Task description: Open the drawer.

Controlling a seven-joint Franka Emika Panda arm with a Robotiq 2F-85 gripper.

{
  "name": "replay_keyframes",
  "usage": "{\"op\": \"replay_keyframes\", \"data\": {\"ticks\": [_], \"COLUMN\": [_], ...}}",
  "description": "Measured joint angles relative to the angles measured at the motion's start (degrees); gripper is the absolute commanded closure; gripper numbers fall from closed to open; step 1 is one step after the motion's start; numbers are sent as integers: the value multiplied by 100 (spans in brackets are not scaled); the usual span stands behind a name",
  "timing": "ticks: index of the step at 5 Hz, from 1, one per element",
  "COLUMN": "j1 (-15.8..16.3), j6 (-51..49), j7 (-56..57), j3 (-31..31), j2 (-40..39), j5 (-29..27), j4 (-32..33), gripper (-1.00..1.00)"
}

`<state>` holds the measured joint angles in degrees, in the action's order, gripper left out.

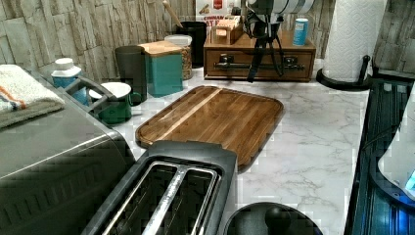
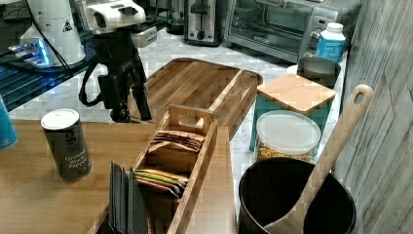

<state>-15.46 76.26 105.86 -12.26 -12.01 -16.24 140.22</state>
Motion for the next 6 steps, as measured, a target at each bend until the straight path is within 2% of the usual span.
{"op": "replay_keyframes", "data": {"ticks": [1,2,3,4,6], "j1": [190,252,285,302,338], "j6": [-699,-1265,-1248,-823,-582], "j7": [-17,-17,-17,-308,-420], "j3": [-259,-297,-297,-223,265], "j2": [12,8,11,67,833], "j5": [459,487,411,119,-1143], "j4": [-190,-403,-358,-123,839], "gripper": [-100,-100,-100,-100,-100]}}
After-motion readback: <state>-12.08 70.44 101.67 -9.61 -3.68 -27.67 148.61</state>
